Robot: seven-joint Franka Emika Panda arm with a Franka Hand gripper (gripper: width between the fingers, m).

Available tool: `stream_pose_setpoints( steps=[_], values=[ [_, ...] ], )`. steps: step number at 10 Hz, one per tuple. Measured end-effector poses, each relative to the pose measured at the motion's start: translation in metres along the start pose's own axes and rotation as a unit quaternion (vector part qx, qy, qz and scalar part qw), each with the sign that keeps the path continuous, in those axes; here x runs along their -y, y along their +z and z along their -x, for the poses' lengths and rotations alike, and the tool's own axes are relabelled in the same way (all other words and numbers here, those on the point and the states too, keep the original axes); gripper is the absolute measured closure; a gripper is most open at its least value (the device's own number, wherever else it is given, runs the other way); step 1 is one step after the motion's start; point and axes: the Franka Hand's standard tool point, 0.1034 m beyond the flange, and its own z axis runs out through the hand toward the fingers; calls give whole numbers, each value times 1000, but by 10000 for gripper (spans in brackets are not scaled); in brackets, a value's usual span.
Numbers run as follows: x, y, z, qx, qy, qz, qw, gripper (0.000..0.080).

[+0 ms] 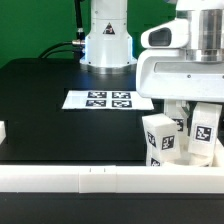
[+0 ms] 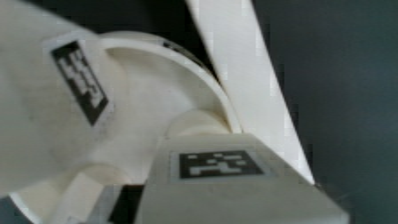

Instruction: Assemble stool

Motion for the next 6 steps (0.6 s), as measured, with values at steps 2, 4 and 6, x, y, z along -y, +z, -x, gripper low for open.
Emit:
stream_pose_setpoints(
  steps=[2, 4, 6],
  values=[
    [2, -1, 1, 5, 141, -9, 990, 466],
    [7, 2, 4, -1, 341, -19, 940, 466],
    [8, 3, 4, -7, 391, -35, 920, 466]
  ],
)
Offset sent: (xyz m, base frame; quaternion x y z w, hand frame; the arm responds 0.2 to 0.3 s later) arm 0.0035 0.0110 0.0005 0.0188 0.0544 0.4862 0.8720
